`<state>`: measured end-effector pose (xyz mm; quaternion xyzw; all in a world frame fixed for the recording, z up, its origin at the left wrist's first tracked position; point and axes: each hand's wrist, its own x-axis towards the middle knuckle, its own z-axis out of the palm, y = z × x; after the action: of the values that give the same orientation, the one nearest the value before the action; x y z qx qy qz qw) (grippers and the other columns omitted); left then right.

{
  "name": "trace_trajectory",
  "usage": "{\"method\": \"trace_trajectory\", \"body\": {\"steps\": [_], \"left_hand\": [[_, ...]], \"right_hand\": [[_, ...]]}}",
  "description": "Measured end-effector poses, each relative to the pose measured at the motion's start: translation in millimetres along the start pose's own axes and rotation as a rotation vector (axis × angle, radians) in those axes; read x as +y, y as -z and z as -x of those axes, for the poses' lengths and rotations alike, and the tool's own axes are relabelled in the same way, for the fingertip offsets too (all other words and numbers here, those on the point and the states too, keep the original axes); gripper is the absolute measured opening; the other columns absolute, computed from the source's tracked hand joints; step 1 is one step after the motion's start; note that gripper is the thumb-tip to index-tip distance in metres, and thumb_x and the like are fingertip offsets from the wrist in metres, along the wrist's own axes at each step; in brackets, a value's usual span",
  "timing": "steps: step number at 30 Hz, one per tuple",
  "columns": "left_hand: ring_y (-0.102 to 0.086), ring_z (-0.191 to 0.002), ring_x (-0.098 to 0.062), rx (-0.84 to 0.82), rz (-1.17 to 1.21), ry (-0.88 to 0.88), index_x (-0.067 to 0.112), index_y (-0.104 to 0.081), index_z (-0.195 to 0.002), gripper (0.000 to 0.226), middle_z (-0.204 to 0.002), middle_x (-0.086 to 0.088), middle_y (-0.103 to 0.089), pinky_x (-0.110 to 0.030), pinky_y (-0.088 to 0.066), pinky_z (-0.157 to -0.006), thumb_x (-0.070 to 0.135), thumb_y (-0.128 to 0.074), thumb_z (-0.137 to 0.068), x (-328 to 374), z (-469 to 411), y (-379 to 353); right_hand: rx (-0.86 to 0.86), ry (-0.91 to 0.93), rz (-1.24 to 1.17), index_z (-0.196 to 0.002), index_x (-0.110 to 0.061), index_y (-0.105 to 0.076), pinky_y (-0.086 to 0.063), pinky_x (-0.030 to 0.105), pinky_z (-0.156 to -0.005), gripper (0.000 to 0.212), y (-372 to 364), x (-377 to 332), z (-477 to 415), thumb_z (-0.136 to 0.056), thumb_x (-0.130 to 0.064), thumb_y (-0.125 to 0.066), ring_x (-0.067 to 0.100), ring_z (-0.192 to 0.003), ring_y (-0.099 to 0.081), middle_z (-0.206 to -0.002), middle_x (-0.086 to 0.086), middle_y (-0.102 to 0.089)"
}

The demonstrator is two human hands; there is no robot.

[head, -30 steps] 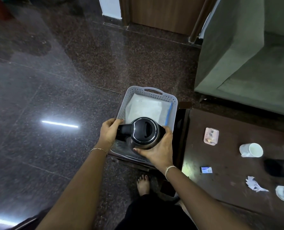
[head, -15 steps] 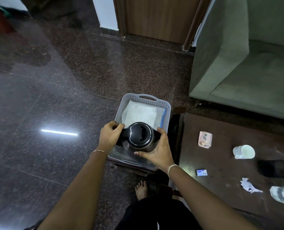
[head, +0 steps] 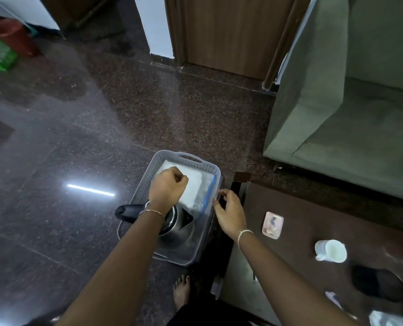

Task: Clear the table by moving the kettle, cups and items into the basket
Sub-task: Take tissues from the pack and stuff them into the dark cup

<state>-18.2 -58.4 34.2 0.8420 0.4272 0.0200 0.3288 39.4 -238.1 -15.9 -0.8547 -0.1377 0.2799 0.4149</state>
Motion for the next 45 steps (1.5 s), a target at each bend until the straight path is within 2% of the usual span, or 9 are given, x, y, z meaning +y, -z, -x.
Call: {"method": "trace_trajectory", "body": {"steps": [3,7,9,12,16,26,31,35,45], "left_hand": [[-0.062,-0.088,-0.021,-0.091,-0.050,-0.003,0.018,-0.064,-0.089,0.013,-0.098,-0.004,-0.067,-0.029,-0.047,-0.075,0.028,-0.061,-0.082,17.9,-6.8,-35.5],[-0.056,-0.109,-0.034,-0.245,-0.138,0.071,0.012,-0.049,-0.126,0.045,-0.125,-0.016,-0.051,-0.040,-0.047,-0.093,0.016,-0.061,-0.083,25.6,-16.0,-81.6],[-0.055,-0.111,-0.039,-0.267,-0.127,0.134,0.010,-0.044,-0.131,0.050,-0.129,-0.019,-0.046,-0.042,-0.046,-0.095,0.011,-0.059,-0.083,26.7,-22.6,-102.4],[-0.053,-0.112,-0.043,-0.270,-0.094,0.196,0.007,-0.042,-0.130,0.051,-0.128,-0.023,-0.045,-0.042,-0.044,-0.095,0.009,-0.060,-0.083,25.5,-32.9,-126.1],[-0.053,-0.112,-0.043,-0.243,-0.141,0.237,0.006,-0.041,-0.128,0.047,-0.128,-0.022,-0.044,-0.045,-0.044,-0.094,0.012,-0.059,-0.085,17.7,-43.7,-144.1],[-0.054,-0.114,-0.037,-0.177,-0.343,0.274,0.006,-0.039,-0.120,0.034,-0.127,-0.017,-0.042,-0.045,-0.049,-0.083,0.011,-0.052,-0.089,8.7,-52.2,-165.6],[-0.052,-0.119,-0.034,-0.243,-0.431,0.284,0.007,-0.049,-0.122,0.030,-0.131,-0.015,-0.045,-0.044,-0.048,-0.091,0.014,-0.047,-0.093,3.7,-55.9,-166.0],[-0.055,-0.116,-0.036,-0.237,-0.331,0.299,0.006,-0.049,-0.114,0.024,-0.122,-0.017,-0.056,-0.044,-0.047,-0.090,0.010,-0.049,-0.091,4.0,-58.3,-160.3],[-0.056,-0.100,-0.043,0.058,0.003,0.417,0.005,-0.045,-0.103,0.011,-0.109,-0.023,-0.058,-0.042,-0.040,-0.074,0.006,-0.042,-0.092,14.0,-50.3,-135.9]], "right_hand": [[-0.074,-0.011,0.008,-0.114,-0.021,-0.053,-0.048,0.038,-0.096,0.030,7.2,11.4,-21.7,-0.087,-0.026,-0.065,0.019,-0.113,-0.057,-0.123,0.002,-0.056],[-0.084,-0.021,-0.027,-0.105,-0.030,-0.050,-0.051,0.024,-0.073,0.031,6.3,23.0,-46.6,-0.081,-0.029,-0.070,0.007,-0.086,-0.064,-0.109,-0.005,-0.062],[-0.088,-0.057,-0.071,-0.103,-0.031,-0.048,-0.054,0.029,-0.073,0.033,1.2,27.3,-60.4,-0.081,-0.029,-0.073,0.006,-0.081,-0.064,-0.104,-0.007,-0.064],[-0.085,-0.100,-0.082,-0.101,-0.030,-0.046,-0.053,0.033,-0.078,0.032,-6.8,33.0,-76.4,-0.082,-0.031,-0.072,0.012,-0.086,-0.063,-0.095,-0.013,-0.059],[-0.091,-0.116,-0.063,-0.100,-0.031,-0.048,-0.042,0.023,-0.074,0.023,-16.3,41.9,-89.2,-0.086,-0.027,-0.066,0.008,-0.085,-0.054,-0.090,-0.019,-0.054],[-0.041,-0.105,-0.065,-0.108,-0.019,-0.056,-0.048,0.028,-0.075,0.026,-28.6,52.6,-90.6,-0.083,-0.016,-0.064,0.020,-0.085,-0.064,-0.096,0.002,-0.067],[-0.004,-0.106,-0.077,-0.106,-0.019,-0.057,-0.052,0.032,-0.078,0.026,-29.3,48.2,-88.8,-0.081,-0.016,-0.066,0.018,-0.084,-0.065,-0.091,-0.001,-0.067],[0.000,-0.110,-0.056,-0.105,-0.018,-0.058,-0.052,0.032,-0.077,0.026,-28.0,45.8,-88.3,-0.081,-0.016,-0.066,0.018,-0.085,-0.065,-0.091,-0.001,-0.068],[0.030,-0.129,-0.023,-0.105,-0.013,-0.061,-0.053,0.036,-0.076,0.026,-29.5,36.2,-85.2,-0.079,-0.016,-0.066,0.026,-0.087,-0.066,-0.095,0.006,-0.070]]}}
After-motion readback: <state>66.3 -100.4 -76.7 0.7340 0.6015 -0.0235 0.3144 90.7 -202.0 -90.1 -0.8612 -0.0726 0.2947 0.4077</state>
